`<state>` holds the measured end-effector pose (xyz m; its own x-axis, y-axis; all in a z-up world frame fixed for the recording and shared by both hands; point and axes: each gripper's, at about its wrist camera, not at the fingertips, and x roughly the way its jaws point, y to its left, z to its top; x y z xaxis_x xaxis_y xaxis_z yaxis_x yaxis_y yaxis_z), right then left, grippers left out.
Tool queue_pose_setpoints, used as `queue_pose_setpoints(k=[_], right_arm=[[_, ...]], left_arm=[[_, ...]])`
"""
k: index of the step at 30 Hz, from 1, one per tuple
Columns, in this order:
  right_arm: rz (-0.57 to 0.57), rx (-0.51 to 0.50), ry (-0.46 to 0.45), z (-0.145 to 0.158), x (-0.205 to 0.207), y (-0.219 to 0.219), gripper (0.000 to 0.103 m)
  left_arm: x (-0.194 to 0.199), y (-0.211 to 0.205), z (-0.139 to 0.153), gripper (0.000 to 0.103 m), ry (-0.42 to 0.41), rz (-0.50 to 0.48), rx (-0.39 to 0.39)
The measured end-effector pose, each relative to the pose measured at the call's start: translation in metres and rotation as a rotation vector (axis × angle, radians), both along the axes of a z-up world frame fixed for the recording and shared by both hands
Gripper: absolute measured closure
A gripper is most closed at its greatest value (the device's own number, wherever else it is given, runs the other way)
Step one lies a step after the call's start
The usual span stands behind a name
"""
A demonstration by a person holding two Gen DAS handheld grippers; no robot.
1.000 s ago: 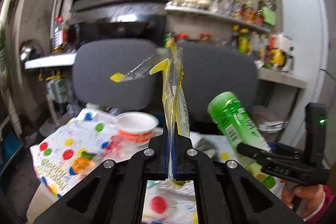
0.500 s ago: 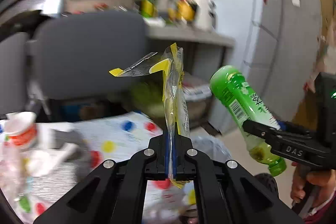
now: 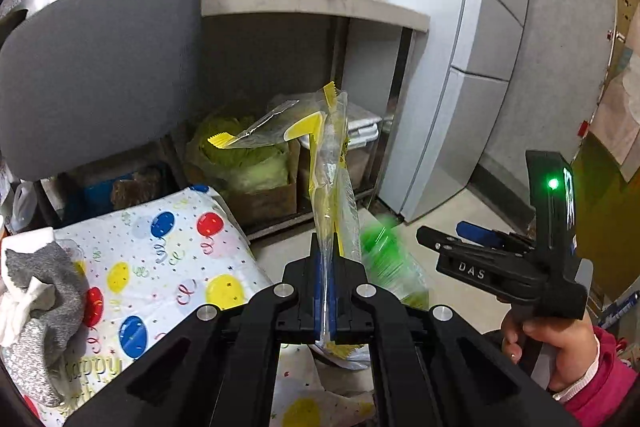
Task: Collect trash
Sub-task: 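Carry bottle and wrapper to the trash bin while opening both tools over it, then move both open tools back over the table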
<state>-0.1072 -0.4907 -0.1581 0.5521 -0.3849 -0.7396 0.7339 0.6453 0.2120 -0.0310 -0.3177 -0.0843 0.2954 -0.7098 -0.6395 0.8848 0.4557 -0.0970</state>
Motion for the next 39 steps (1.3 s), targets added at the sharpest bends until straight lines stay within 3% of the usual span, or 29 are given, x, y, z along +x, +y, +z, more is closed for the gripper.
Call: queue_pose_setpoints(k=[5,8,10,11,16,21,26,39], right_arm=[[0.022,-0.025,-0.022,0.014,-0.01,0.008,0.037],[0.012,-0.06,-0.027,0.025,-0.021,0.011,0.037],[-0.008,-0.083,-0.03,0.033,-0.031,0.01,0.037],[-0.019,-0.091,-0.028,0.037,-0.036,0.01,0.037],[-0.048,-0.098,-0.04,0.043,-0.053,0.006,0.037],[-0.033,-0.102,-0.06,0.05,-0.05,0.013,0.037],[0.061,-0.116,-0.071,0.058,-0.024,0.045,0.037],[0.447,-0.083,-0.093,0.064,0.097,0.172,0.037]], left_arm=[[-0.009,-0.025,-0.022,0.1,0.017,-0.052,0.049],[-0.009,-0.043,-0.037,0.091,0.046,-0.059,0.08],[-0.008,-0.055,-0.047,0.07,0.066,-0.051,0.101],[-0.008,-0.06,-0.05,0.054,0.071,-0.052,0.097],[-0.005,-0.078,-0.063,0.052,0.064,-0.061,0.087],[0.0,-0.061,-0.048,0.052,0.033,-0.023,0.072],[0.016,-0.011,-0.032,0.052,-0.035,0.095,0.096],[0.091,0.22,-0.002,0.052,-0.079,0.594,0.141]])
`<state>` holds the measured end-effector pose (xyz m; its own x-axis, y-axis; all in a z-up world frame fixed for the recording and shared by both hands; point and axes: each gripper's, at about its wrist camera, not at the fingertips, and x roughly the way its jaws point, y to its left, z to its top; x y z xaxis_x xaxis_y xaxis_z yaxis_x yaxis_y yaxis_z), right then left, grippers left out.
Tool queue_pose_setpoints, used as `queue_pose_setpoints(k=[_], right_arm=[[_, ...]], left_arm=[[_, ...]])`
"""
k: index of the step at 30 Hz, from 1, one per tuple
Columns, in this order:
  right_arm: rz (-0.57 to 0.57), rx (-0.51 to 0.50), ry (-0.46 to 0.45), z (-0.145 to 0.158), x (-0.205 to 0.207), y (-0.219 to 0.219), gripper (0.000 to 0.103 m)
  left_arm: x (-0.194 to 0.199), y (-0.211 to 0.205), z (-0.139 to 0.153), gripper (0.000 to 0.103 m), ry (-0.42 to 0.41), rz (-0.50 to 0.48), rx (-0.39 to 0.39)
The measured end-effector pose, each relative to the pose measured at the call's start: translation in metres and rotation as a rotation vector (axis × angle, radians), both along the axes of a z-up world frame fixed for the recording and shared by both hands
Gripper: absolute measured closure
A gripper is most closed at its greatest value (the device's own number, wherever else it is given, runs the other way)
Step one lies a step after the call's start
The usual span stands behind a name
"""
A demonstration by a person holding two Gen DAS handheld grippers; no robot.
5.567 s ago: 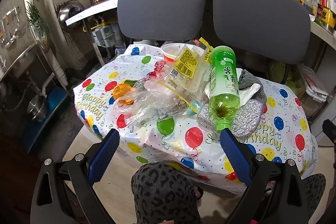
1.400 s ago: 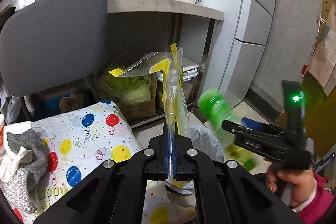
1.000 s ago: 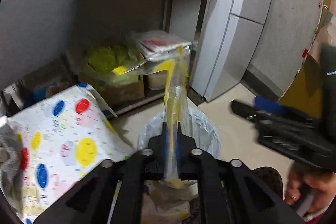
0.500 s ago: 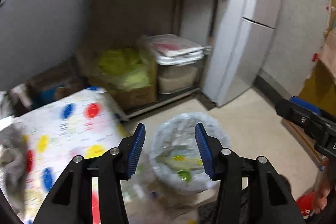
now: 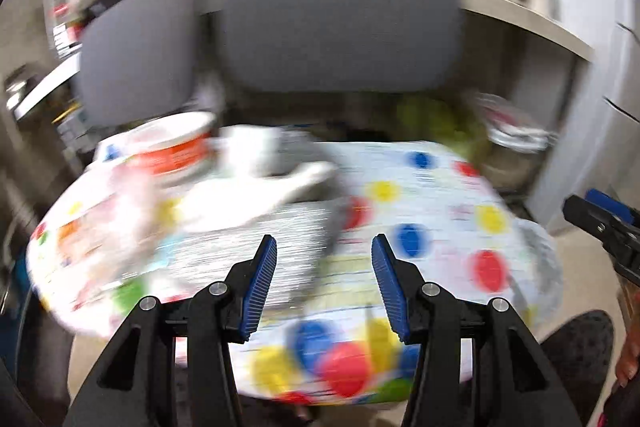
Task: Collect trash
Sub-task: 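Move both open tools back over the table, then grasp the white tissue with the left tool while the right tool grasps the silver scrubber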
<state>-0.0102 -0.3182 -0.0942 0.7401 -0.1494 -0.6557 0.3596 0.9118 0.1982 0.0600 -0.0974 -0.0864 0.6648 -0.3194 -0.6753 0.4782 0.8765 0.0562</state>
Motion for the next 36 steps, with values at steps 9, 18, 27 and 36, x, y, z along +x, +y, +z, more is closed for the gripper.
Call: queue_pose_setpoints(k=[9,18,27,36], right_arm=[[0.181,0.005,0.054,-0.012,0.078,0.067,0.037],[0.171,-0.024,0.08,-0.022,0.106,0.061,0.037],[0.186,0.043,0.09,-0.035,0.125,0.041,0.037],[0.192,0.044,0.073,-0.029,0.117,0.043,0.037]], left_arm=[[0.051,0.064,-0.003,0.038,0.077,0.038,-0.086],[0.094,0.012,-0.021,0.039,0.157,-0.098,-0.104],[0.11,-0.007,-0.032,0.05,0.202,-0.132,-0.08],[0.098,0.004,-0.025,0.098,0.135,-0.133,-0.057]])
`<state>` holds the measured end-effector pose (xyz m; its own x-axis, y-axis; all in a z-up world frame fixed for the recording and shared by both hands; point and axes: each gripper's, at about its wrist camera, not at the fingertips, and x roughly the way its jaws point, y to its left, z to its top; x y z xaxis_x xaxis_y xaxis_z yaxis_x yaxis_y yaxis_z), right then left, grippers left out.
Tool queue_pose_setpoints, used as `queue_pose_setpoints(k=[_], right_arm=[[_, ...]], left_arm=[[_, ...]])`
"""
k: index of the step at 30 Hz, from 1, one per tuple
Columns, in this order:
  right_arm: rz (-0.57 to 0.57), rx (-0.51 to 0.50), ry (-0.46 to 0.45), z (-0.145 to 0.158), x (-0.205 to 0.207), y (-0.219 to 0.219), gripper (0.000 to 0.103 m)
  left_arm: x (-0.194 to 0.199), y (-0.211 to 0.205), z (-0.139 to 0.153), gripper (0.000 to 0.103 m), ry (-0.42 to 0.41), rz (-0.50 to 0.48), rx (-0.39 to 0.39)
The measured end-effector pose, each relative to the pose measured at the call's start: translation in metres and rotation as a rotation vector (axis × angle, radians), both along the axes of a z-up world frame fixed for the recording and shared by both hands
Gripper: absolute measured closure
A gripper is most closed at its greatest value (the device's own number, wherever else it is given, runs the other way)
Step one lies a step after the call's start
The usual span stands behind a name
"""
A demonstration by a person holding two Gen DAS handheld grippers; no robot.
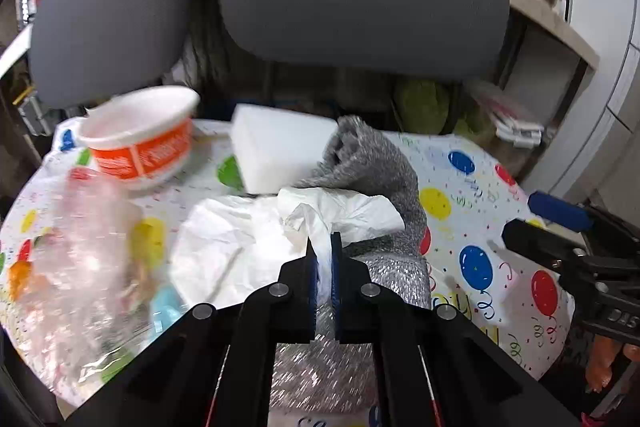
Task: Collect trash
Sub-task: 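Grasp the white tissue with the left tool while the right tool grasps the silver scrubber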
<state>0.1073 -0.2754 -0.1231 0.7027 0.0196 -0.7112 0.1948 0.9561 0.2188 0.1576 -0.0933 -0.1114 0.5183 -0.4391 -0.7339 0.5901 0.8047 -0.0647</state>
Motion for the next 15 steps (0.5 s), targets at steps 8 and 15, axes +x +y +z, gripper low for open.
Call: queue_pose_setpoints(k=[8,15], right_arm=[[0.079,-0.011,-0.017,0.009,-0.005,0.033,0.036],[0.205,-0.007,0.011,-0.007,0.012,0.079,0.036]], left_arm=[[-0.018,0.061,0.03,0.098,-0.061,0.129,-0.054],[-0.032,0.095,0.027,0.098,-0.043,0.157,-0.076]])
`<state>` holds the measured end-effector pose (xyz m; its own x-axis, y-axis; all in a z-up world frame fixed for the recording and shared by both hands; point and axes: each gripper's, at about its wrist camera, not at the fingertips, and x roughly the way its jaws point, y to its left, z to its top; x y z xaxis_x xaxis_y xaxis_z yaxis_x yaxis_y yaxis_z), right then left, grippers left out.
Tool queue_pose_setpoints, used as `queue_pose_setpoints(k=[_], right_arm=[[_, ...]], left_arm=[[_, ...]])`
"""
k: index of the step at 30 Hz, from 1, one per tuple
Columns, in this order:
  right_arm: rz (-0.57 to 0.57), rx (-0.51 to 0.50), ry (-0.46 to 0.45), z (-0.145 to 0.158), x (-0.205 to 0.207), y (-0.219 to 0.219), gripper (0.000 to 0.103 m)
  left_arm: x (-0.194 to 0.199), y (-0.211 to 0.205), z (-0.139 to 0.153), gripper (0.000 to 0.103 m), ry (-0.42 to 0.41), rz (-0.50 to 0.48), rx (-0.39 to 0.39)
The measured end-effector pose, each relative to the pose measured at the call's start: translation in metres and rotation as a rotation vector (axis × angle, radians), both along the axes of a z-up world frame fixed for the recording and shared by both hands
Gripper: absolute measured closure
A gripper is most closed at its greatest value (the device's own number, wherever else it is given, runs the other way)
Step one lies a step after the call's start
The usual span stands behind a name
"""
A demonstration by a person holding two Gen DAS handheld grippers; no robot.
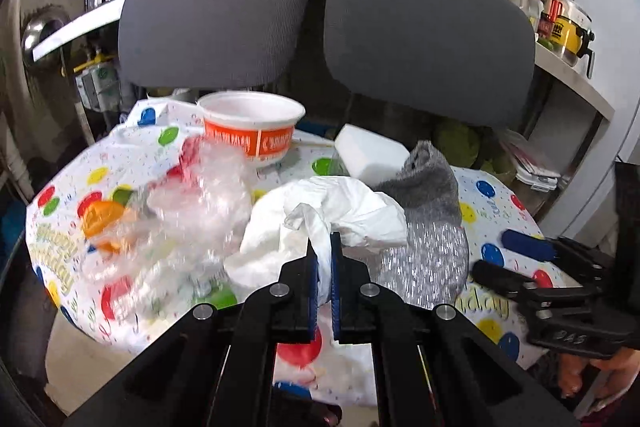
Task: Collect trash
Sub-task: 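Grasp the white tissue with the left tool while the right tool grasps the silver scrubber, then carry tissue and scrubber to the trash bin while opening both tools over it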
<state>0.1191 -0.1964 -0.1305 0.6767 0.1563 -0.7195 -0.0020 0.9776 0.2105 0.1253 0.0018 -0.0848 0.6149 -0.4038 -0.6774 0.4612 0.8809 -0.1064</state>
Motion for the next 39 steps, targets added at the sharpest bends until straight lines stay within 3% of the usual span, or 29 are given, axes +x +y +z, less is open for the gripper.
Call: queue_pose_setpoints(k=[6,9,11,18,25,32,39], right_arm=[[0.044,-0.096,0.027,-0.017,0.019,0.029,0.036],[0.046,-0.127,0.04,-0.021,0.022,0.034,0.056],[0.048,-0.122,0.042,-0.02,0.021,0.034,0.077],[0.051,-0.069,-0.042,0.007,0.004,0.03,0.095],[0.017,-0.063,-0.165,0.046,-0.021,0.019,0.097],[-0.135,-0.083,-0.203,0.077,-0.073,-0.033,0.097],[-0.405,-0.139,-0.212,0.096,-0.162,-0.112,0.097]], left_arm=[[-0.004,0.007,-0.011,0.098,0.017,-0.003,-0.01],[-0.004,0.01,-0.013,0.098,0.016,-0.001,-0.014],[-0.004,0.013,-0.013,0.098,0.013,0.009,-0.019],[-0.008,0.024,-0.001,0.098,-0.023,0.042,-0.017],[-0.029,0.023,0.03,0.098,-0.093,0.024,-0.026],[-0.061,-0.028,0.054,0.098,-0.143,-0.161,-0.071],[-0.099,-0.135,0.061,0.098,-0.117,-0.466,-0.131]])
